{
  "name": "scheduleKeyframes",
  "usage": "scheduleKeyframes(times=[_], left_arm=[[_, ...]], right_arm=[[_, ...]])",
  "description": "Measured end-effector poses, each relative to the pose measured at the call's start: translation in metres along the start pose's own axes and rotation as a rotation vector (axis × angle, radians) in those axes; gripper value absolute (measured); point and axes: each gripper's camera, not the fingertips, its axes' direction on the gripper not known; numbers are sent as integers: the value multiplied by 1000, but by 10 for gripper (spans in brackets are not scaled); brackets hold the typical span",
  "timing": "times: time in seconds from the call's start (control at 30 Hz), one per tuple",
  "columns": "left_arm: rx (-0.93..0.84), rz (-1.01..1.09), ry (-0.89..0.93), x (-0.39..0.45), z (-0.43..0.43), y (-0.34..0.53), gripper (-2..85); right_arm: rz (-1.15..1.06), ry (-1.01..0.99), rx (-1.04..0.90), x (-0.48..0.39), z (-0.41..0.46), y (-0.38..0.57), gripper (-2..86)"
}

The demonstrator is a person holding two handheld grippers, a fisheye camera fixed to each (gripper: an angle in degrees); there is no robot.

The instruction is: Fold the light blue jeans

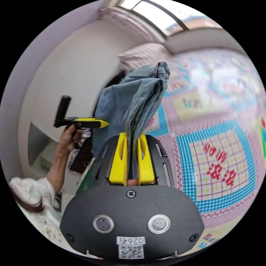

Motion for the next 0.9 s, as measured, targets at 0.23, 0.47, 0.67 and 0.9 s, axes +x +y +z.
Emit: scheduleKeyframes(times=[0.23,0.47,0.67,0.9], left_arm=[[-21,101,-564,84,67,0,-8],[-52,134,-392,95,175,1,-10],[24,83,-291,71,210,24,-10],[242,-88,-180,104,181,81,-10]], right_arm=[[422,-90,-115,131,88,21,34],[325,-49,-193,119,113,-2,42],[315,40,-146,98,67,24,43],[296,49,11,61,-42,110,-4]])
